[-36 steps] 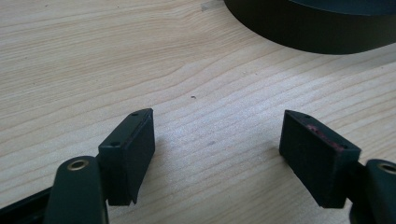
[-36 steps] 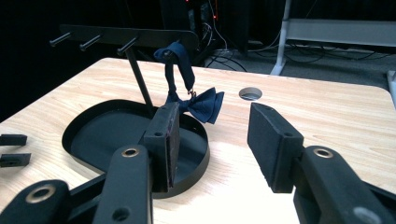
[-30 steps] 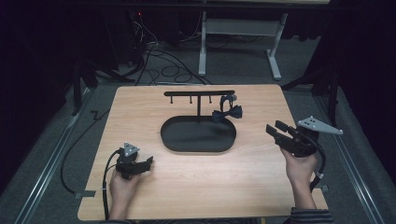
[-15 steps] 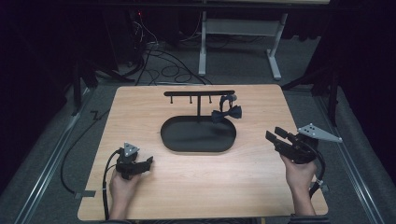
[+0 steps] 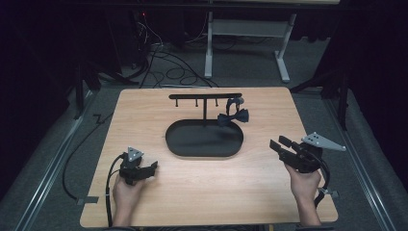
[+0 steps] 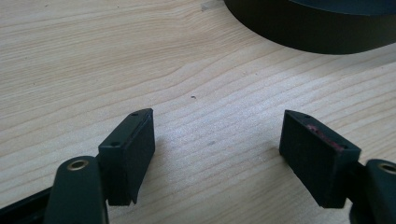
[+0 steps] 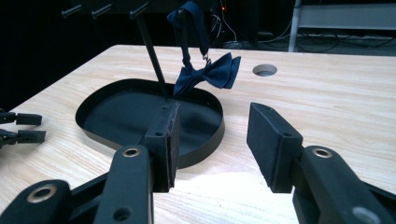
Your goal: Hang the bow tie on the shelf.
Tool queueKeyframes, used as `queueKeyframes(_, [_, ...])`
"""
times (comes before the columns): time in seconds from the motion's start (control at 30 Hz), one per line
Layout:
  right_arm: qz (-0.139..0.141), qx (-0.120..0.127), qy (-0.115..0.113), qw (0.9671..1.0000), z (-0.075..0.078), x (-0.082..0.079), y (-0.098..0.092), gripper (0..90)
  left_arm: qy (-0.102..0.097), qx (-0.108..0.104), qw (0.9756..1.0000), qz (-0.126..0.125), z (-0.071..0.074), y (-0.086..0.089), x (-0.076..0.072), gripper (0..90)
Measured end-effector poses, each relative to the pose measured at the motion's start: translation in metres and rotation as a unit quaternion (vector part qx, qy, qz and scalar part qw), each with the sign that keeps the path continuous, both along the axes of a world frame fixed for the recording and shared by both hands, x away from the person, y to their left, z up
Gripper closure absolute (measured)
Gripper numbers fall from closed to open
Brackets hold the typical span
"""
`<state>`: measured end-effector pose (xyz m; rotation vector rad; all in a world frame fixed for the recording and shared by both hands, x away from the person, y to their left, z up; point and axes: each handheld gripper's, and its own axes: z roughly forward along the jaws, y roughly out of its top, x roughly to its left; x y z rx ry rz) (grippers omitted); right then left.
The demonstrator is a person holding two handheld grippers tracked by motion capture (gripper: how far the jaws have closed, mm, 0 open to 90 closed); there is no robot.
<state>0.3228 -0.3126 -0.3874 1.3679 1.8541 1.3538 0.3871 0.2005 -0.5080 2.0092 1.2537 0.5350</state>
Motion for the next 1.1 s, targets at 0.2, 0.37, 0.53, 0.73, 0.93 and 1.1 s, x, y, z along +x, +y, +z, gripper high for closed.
queueKeyframes(0.2, [0.007,-0.002,0.006,1.0000,-0.008,0.002,0.005,55.8,0.000,0.000,1.0000,0.000,0.000,0.000,0.000,27.1])
queueKeyframes(0.37, [0.011,-0.006,0.013,0.9998,-0.016,0.004,0.011,55.8,0.000,0.000,1.0000,0.000,0.000,0.000,0.000,27.1])
queueKeyframes(0.53, [0.016,-0.005,0.019,0.9997,-0.022,0.007,0.015,55.9,0.000,0.000,1.0000,0.000,0.000,0.000,0.000,27.1])
queueKeyframes(0.73, [0.021,-0.004,0.028,0.9994,-0.030,0.009,0.019,55.8,0.000,0.000,1.0000,0.000,0.000,0.000,0.000,27.1])
queueKeyframes(0.93, [0.025,-0.005,0.037,0.9990,-0.039,0.012,0.025,55.9,0.000,0.000,1.0000,0.000,0.000,0.000,0.000,27.1])
queueKeyframes(1.1, [0.030,-0.008,0.045,0.9985,-0.046,0.015,0.029,56.0,0.000,0.000,1.0000,0.000,0.000,0.000,0.000,27.1])
